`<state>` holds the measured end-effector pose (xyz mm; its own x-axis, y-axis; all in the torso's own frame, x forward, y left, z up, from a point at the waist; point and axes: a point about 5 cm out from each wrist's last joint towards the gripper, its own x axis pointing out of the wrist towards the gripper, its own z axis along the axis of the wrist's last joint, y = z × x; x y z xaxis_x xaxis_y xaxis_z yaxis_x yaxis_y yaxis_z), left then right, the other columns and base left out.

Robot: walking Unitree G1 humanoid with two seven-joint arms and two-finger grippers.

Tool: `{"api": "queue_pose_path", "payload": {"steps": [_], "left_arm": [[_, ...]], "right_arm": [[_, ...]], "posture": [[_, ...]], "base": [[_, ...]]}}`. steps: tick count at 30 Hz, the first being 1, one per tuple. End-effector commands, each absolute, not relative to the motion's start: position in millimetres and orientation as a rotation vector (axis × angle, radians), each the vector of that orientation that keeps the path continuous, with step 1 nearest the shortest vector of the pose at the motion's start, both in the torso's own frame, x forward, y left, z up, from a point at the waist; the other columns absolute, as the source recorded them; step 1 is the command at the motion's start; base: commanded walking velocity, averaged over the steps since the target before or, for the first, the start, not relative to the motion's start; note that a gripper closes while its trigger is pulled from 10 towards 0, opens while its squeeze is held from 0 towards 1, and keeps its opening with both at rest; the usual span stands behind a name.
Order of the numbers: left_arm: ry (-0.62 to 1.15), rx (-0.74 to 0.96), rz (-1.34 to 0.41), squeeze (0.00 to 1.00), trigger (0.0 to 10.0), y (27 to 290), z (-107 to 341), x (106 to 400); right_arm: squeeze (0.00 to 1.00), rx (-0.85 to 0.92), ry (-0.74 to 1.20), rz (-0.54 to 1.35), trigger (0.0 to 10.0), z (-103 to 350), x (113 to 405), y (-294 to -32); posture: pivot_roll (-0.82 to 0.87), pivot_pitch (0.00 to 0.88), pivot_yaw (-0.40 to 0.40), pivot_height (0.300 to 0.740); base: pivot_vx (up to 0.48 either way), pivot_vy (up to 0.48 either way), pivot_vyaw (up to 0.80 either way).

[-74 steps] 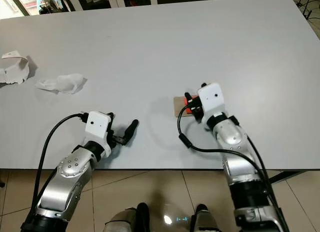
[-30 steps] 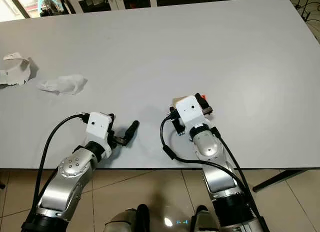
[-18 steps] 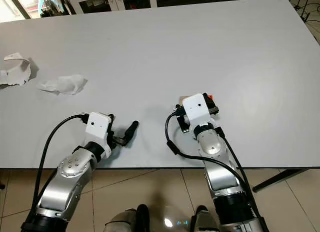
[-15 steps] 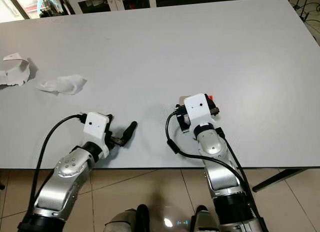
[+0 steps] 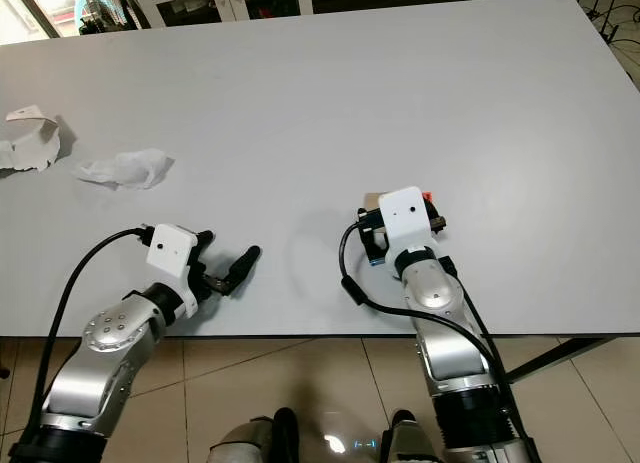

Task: Picking trash to rubbish bin

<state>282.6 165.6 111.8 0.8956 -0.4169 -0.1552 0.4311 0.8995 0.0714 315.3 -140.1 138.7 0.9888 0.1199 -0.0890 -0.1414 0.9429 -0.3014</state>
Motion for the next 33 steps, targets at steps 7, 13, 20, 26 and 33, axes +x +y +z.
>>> {"api": "queue_pose_path", "payload": {"steps": [7, 13, 20, 26, 33], "left_arm": [[0.160, 0.058, -0.510, 0.00, 10.0, 169.0, 115.0, 275.1], [0.169, 0.052, -0.547, 0.00, 10.0, 167.6, 116.0, 272.3], [0.170, 0.046, -0.559, 0.00, 10.0, 165.3, 118.0, 272.7], [0.178, 0.045, -0.570, 0.00, 10.0, 164.9, 117.8, 270.8], [0.182, 0.048, -0.572, 0.00, 10.0, 164.7, 117.6, 270.9]], "right_arm": [[0.00, -0.305, 0.268, 0.051, 3.9, 106.9, 304.9, -158.9], [0.00, -0.280, 0.289, 0.061, 0.0, 103.0, 301.7, -155.9], [0.00, -0.267, 0.297, 0.058, 0.0, 103.6, 301.2, -154.3], [0.00, -0.253, 0.300, 0.055, 0.0, 104.0, 301.2, -153.8], [0.00, -0.243, 0.303, 0.049, 0.0, 103.9, 301.5, -154.1]], "posture": [[0.04, 0.237, 0.135, 0.740], [0.03, 0.241, 0.141, 0.740], [0.03, 0.244, 0.142, 0.740], [0.03, 0.247, 0.144, 0.740], [0.03, 0.247, 0.146, 0.740]], "base": [[0.000, 0.000, 0.00], [0.000, 0.000, 0.00], [0.000, 0.000, 0.00], [0.000, 0.000, 0.00], [0.000, 0.000, 0.00]]}}
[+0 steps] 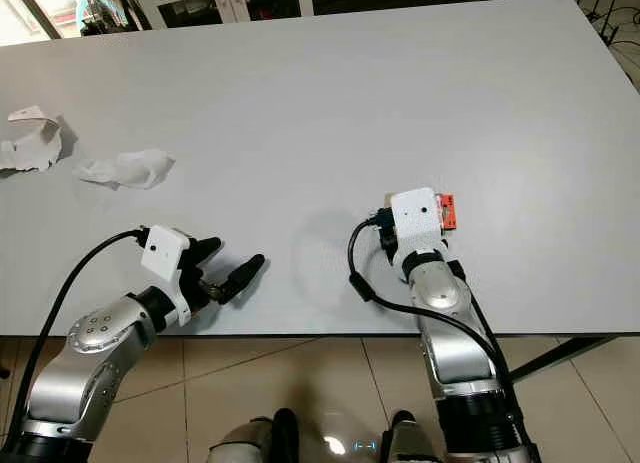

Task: Picking trash to rubbish bin

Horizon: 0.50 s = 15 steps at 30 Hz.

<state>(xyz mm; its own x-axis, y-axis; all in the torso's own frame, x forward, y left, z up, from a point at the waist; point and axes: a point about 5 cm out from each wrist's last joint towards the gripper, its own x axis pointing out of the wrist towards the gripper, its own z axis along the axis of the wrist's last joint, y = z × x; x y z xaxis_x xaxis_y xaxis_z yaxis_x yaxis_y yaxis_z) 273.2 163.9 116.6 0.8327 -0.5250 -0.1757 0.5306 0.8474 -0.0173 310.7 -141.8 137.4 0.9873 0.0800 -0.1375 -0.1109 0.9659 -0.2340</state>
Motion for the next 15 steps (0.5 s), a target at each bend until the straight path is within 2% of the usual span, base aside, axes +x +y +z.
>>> {"api": "queue_pose_path", "payload": {"steps": [1, 15], "left_arm": [[0.183, 0.048, -0.571, 0.00, 10.0, 164.6, 117.6, 270.9], [0.192, 0.044, -0.566, 0.00, 10.0, 163.5, 115.3, 270.3]], "right_arm": [[0.00, -0.240, 0.304, 0.045, 0.0, 104.1, 301.9, -154.9], [0.00, -0.250, 0.249, 0.029, 0.0, 115.1, 304.7, -154.5]], "posture": [[0.03, 0.247, 0.146, 0.740], [0.03, 0.246, 0.140, 0.740]], "base": [[0.000, 0.000, 0.00], [0.000, 0.000, 0.00]]}}
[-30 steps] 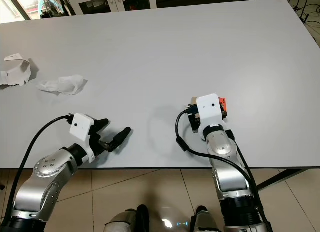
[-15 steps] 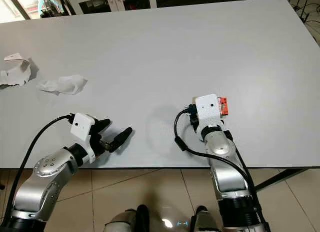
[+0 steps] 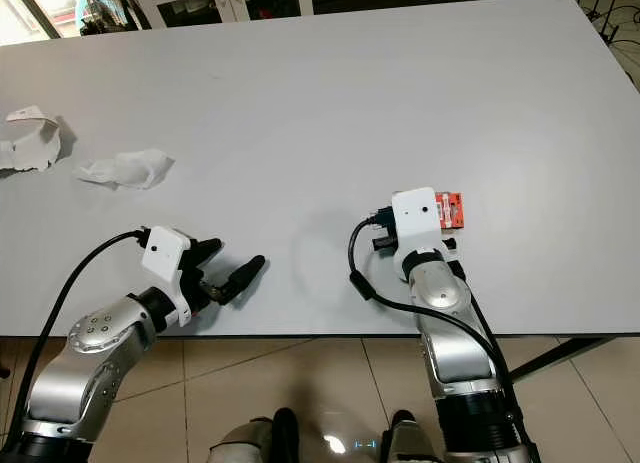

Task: Picking trash to rubbish bin

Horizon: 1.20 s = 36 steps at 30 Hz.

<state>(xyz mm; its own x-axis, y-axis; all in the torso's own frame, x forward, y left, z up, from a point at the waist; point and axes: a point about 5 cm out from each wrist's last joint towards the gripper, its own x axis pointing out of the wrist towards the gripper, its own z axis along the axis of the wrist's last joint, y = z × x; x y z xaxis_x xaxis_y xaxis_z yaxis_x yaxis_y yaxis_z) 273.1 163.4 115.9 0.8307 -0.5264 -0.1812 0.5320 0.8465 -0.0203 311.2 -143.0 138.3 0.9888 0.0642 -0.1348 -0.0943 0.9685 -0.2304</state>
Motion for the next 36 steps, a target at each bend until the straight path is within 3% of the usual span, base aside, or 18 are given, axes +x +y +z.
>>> {"api": "queue_pose_path", "payload": {"steps": [1, 14, 26, 27, 28, 29, 30, 36], "left_arm": [[0.192, 0.044, -0.566, 0.00, 10.0, 163.6, 115.0, 270.3], [0.192, 0.040, -0.567, 0.00, 10.0, 160.1, 115.0, 271.5], [0.195, 0.041, -0.569, 0.00, 10.0, 156.6, 113.2, 271.9], [0.194, 0.041, -0.570, 0.00, 10.0, 155.7, 113.6, 272.8], [0.193, 0.041, -0.571, 0.00, 10.0, 155.0, 113.9, 273.5], [0.192, 0.040, -0.571, 0.00, 10.0, 154.5, 114.1, 274.1], [0.191, 0.039, -0.572, 0.00, 10.0, 154.2, 114.3, 274.5], [0.186, 0.032, -0.575, 0.00, 10.0, 153.0, 114.9, 274.6]], "right_arm": [[0.00, -0.257, 0.241, 0.026, 0.0, 116.8, 305.1, -154.7], [0.00, -0.265, 0.165, 0.014, 0.0, 134.3, 312.6, -152.0], [0.00, -0.284, 0.240, -0.133, 0.0, 124.7, 303.9, -175.3], [0.73, -0.279, 0.229, -0.137, 4.4, 126.2, 303.9, -174.7], [1.00, -0.271, 0.212, -0.150, 6.3, 128.3, 303.7, -174.6], [1.00, -0.266, 0.202, -0.161, 8.7, 129.9, 303.8, -174.7], [1.00, -0.270, 0.194, -0.162, 10.0, 131.3, 304.3, -173.9], [1.00, -0.278, 0.180, -0.147, 10.0, 135.2, 307.0, -170.3]], "posture": [[0.03, 0.246, 0.140, 0.740], [0.03, 0.246, 0.141, 0.740], [0.02, 0.247, 0.139, 0.740], [0.02, 0.246, 0.140, 0.740], [0.02, 0.246, 0.140, 0.740], [0.01, 0.246, 0.140, 0.740], [0.01, 0.246, 0.140, 0.740], [0.01, 0.243, 0.138, 0.740]], "base": [[0.000, 0.000, 0.00], [0.000, 0.000, 0.00], [0.000, 0.000, 0.00], [0.000, 0.000, 0.00], [0.000, 0.000, 0.00], [0.000, 0.000, 0.00], [0.000, 0.000, 0.00], [0.000, 0.000, 0.00]]}}
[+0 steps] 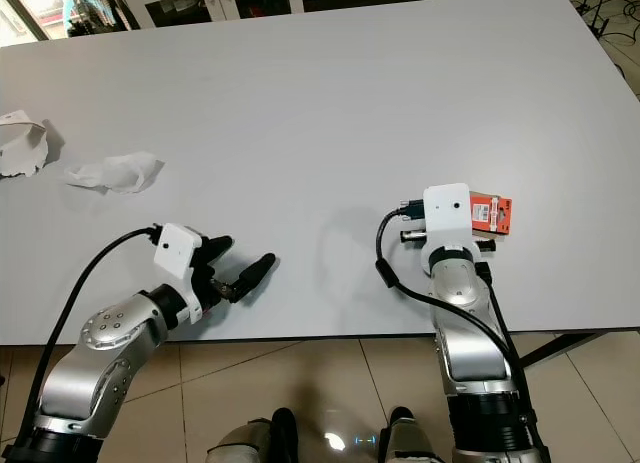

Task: Picking trash to rubbish bin

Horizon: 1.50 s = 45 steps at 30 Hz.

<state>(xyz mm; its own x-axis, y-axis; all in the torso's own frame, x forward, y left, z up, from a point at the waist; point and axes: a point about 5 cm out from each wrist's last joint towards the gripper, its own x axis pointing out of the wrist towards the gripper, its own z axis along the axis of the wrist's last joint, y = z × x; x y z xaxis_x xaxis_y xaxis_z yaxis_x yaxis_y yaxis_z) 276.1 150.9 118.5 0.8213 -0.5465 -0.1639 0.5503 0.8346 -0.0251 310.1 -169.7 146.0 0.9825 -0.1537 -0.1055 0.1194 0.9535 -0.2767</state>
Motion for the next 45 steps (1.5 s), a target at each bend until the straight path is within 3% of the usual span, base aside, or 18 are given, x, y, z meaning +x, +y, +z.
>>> {"api": "queue_pose_path", "payload": {"steps": [1, 27, 45], "left_arm": [[0.184, 0.026, -0.579, 0.00, 10.0, 151.9, 115.6, 274.3], [0.145, 0.010, -0.588, 0.00, 10.0, 143.7, 123.5, 284.1], [0.132, 0.009, -0.600, 0.00, 10.0, 141.1, 123.8, 284.7]], "right_arm": [[1.00, -0.280, 0.176, -0.146, 10.0, 136.1, 307.5, -170.0], [1.00, -0.301, 0.079, -0.140, 10.0, 155.4, 318.1, -164.6], [1.00, -0.348, 0.084, -0.399, 10.0, 161.0, 316.9, -197.4]], "posture": [[0.01, 0.243, 0.138, 0.740], [0.01, 0.206, 0.125, 0.740], [0.01, 0.206, 0.127, 0.740]], "base": [[0.000, 0.000, 0.00], [0.000, 0.000, 0.00], [0.000, 0.000, 0.00]]}}
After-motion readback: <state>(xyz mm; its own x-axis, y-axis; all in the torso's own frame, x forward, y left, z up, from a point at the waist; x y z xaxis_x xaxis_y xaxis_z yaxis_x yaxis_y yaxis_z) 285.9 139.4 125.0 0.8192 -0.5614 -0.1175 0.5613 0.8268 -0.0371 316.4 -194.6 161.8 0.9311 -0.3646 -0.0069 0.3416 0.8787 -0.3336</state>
